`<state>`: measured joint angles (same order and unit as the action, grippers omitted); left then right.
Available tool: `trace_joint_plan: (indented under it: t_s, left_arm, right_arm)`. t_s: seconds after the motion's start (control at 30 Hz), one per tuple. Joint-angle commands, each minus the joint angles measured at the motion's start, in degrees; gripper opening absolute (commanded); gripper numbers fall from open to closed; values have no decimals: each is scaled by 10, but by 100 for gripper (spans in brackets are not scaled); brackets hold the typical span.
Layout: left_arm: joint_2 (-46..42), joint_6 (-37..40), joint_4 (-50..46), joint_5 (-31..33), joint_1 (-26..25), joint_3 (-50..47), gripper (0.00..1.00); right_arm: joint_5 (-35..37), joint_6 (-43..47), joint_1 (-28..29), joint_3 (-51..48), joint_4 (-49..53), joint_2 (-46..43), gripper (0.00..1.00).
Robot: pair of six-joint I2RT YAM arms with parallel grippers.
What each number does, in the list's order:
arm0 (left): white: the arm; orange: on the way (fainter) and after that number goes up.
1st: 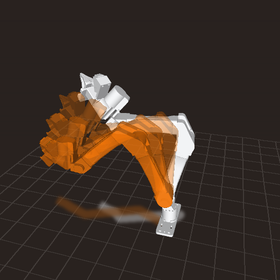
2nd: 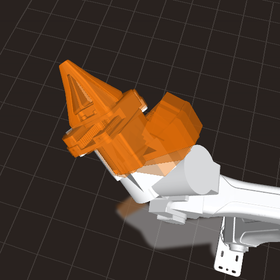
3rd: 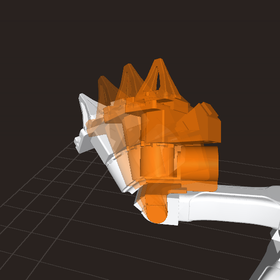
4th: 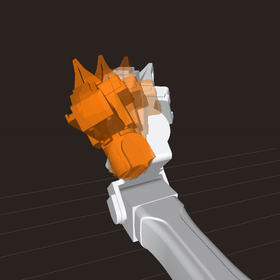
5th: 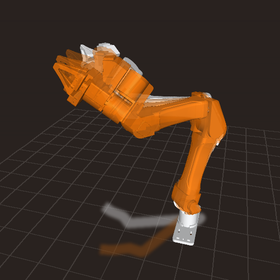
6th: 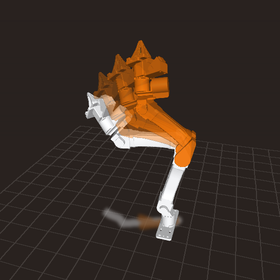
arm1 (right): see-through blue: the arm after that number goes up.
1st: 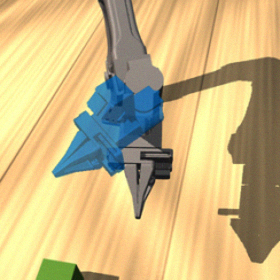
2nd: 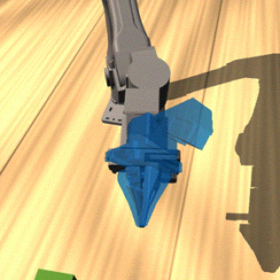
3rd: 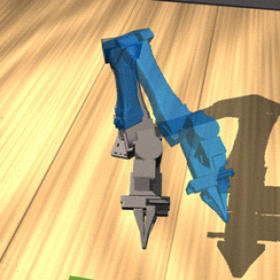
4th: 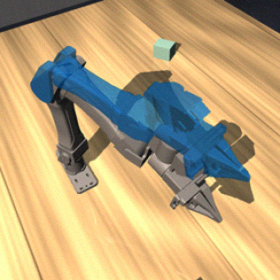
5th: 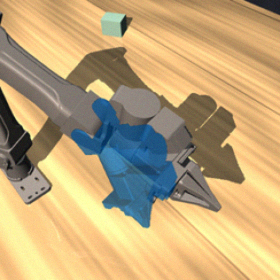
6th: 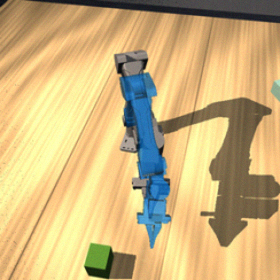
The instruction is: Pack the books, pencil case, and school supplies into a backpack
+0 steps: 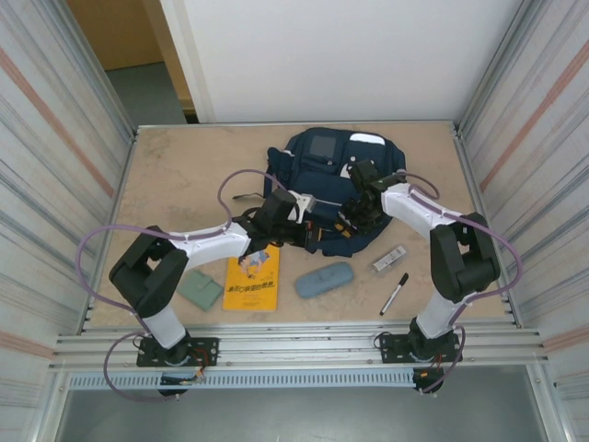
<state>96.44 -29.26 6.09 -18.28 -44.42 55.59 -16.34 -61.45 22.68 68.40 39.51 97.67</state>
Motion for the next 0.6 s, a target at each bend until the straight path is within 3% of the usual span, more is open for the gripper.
trace_joint_plan:
  t_s: [0.0,0.07,0.23,0.4,0.57]
  left_arm:
    - [-48,-2,7,30,21,-35,0]
    - [-55,-5,4,22,37,-55,0]
    - [-58,30,-54,73,47,-68,0]
    - [-25,53,-72,52,52,-39,0]
    - [18,36,-47,-11,50,2,0]
  right_arm:
    - [48,112,-26,61,15,23,6]
    - [54,160,-43,84,24,33,0]
    - [-20,217,-84,92,-1,46,0]
    - [-30,285,-87,116,8,70,0]
    - [-56,271,-78,81,-35,48,20]
